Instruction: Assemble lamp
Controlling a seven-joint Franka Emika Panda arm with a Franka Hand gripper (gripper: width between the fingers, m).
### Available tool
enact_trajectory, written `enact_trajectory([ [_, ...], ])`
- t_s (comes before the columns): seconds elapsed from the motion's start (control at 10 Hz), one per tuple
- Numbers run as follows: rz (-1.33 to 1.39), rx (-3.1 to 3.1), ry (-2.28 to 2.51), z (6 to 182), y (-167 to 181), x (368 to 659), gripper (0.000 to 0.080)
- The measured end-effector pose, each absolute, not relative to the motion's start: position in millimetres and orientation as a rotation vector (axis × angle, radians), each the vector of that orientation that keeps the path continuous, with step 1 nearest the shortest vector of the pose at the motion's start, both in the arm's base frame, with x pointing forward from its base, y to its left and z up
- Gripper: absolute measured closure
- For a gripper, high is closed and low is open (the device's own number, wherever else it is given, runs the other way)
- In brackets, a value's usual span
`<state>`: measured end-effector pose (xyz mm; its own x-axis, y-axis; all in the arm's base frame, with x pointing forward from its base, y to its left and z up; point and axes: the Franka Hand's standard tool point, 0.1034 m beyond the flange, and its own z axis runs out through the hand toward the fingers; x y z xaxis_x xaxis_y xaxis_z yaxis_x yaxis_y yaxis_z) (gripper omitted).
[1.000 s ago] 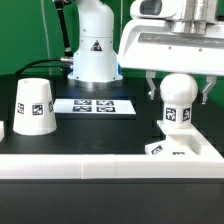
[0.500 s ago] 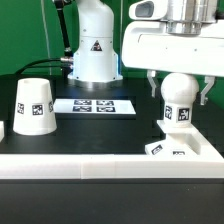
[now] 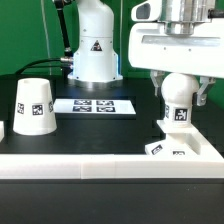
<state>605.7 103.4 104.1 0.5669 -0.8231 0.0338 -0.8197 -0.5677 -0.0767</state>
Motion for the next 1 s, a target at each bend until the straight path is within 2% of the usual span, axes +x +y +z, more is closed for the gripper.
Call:
enact_trajectory([
  [0.3,-0.039,-2.484,1.766,103.5,101.3,605.2,0.0223],
  [0.8,-0.006,-2.251,2.022,105.1,105.9,606.0,0.0223],
  [0.9,-0.006,-2.262,2.009,104.8,106.1,605.8,0.0149],
  [1.0,-0.003,-2.262,2.006,104.7,106.9,605.7,0.0149],
])
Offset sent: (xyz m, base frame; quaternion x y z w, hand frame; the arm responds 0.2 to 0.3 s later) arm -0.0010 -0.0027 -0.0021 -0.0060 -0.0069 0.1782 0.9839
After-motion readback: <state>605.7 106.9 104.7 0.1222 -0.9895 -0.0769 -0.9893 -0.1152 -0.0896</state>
